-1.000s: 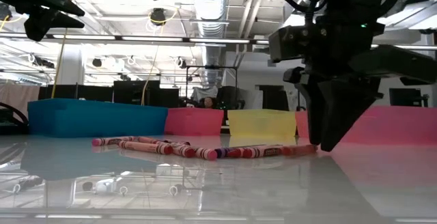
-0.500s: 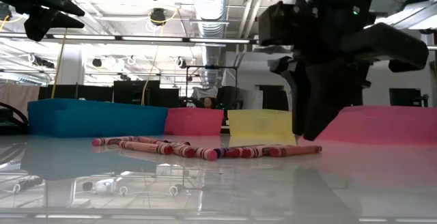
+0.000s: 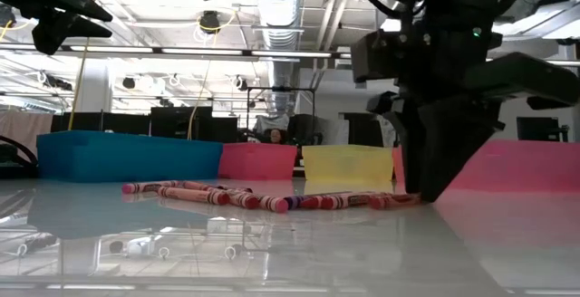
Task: Sort crayons
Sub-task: Put the red crayon into the yellow bin
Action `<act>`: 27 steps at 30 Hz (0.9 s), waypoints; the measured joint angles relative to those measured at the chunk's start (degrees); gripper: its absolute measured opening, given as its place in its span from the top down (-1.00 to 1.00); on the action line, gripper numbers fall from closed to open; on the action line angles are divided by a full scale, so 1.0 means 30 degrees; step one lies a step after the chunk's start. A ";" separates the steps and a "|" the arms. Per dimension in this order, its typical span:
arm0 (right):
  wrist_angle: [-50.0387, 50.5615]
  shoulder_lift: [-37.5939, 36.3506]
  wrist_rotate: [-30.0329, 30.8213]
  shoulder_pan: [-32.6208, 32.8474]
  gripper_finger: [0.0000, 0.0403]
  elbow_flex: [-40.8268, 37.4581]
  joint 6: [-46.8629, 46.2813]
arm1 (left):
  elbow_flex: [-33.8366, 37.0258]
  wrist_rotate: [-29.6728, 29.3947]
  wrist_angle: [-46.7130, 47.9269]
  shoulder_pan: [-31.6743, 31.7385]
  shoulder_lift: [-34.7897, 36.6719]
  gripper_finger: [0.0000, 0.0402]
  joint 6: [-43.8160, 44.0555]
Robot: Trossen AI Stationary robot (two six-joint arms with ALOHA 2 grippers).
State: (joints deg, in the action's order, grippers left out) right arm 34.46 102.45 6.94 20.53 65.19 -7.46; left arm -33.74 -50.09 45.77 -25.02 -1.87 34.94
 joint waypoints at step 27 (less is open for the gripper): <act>0.0523 -0.0015 -0.1926 0.0066 0.95 0.0035 -0.2539 | 0.0003 0.0000 0.0008 -0.0001 -0.0007 0.28 0.0000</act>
State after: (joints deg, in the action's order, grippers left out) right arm 36.03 102.41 1.16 20.73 65.30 -15.08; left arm -33.73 -50.09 45.79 -25.03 -1.89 34.94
